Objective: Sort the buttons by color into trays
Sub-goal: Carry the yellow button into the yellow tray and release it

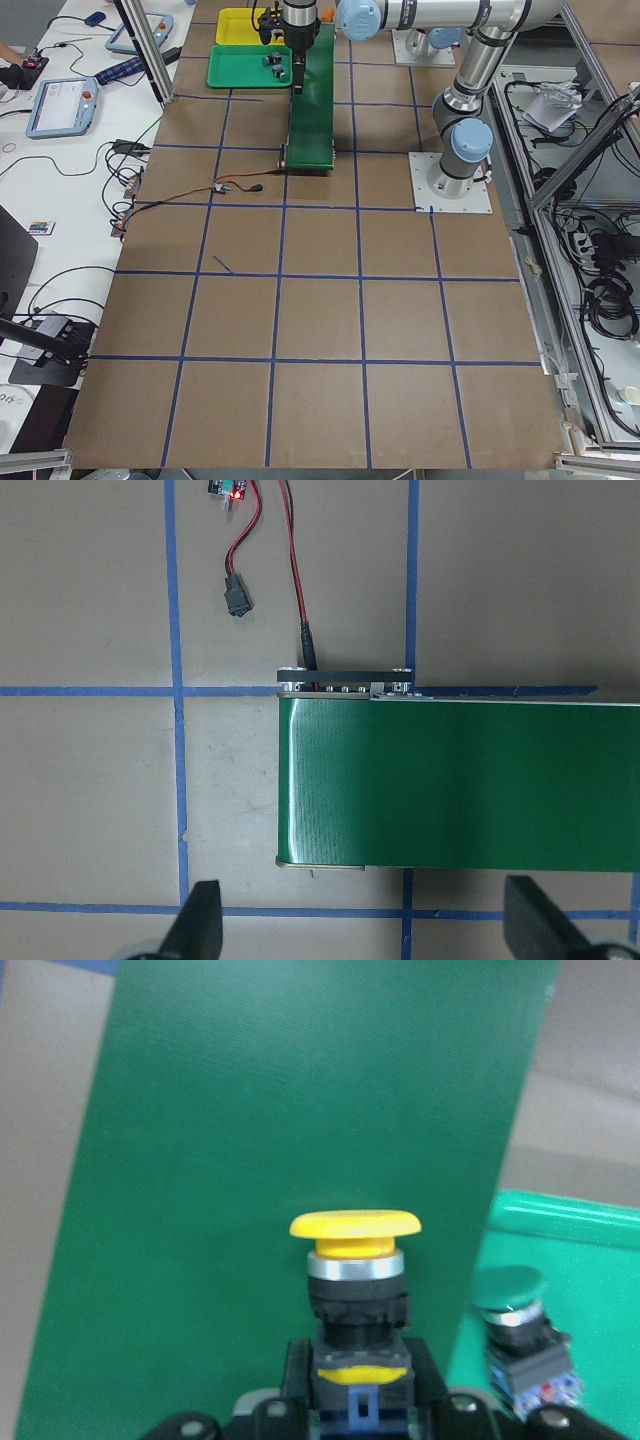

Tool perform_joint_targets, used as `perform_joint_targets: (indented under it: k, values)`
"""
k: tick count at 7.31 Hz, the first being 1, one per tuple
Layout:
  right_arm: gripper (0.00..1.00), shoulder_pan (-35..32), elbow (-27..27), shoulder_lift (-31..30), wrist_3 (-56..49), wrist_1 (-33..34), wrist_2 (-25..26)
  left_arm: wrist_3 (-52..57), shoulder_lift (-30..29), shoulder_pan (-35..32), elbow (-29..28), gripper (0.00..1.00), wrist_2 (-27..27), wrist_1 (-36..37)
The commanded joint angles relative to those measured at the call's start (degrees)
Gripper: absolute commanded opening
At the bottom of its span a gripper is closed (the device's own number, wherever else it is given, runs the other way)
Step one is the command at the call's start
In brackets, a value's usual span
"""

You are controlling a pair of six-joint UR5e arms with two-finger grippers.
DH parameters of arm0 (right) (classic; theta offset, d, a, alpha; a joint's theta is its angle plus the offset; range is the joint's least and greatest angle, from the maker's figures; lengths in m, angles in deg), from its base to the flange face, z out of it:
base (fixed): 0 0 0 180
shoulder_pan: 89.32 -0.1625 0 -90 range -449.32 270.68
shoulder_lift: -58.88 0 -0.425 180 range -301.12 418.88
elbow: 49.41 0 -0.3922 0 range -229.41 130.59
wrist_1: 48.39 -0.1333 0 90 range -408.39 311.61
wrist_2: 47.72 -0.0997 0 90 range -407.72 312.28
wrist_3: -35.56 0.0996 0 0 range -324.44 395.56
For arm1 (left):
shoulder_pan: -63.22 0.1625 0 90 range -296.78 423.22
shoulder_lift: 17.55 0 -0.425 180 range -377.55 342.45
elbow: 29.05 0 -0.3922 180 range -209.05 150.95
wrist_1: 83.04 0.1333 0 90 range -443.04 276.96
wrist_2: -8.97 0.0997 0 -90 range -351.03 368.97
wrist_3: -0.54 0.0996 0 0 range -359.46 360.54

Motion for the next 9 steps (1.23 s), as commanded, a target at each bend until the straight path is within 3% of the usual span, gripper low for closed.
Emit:
perform_joint_targets:
  k: [1,3,4,8,9]
  values:
    - [0.29,9.4,6.1,5.3,-12.8,-0.5,0.0,-0.1,-0.6,-0.2,-0.7,1.00,-0.4,0.2]
    - [0.69,16.7,8.3,9.8,-18.6,-0.5,-0.5,-0.1,-0.6,-0.2,-0.7,1.00,-0.4,0.3]
    - [1.00,17.7,8.9,10.5,-18.7,-0.5,-2.6,-0.1,-0.6,-0.3,-0.6,1.00,-0.4,0.3]
    - [1.00,17.3,8.6,7.8,-19.1,-0.9,-2.7,-0.2,-0.6,-0.4,-0.6,1.00,-0.4,0.3]
    - [1.00,16.8,9.8,5.4,-18.3,-5.4,-2.0,-0.2,-0.7,-0.4,-0.6,1.00,-0.4,0.3]
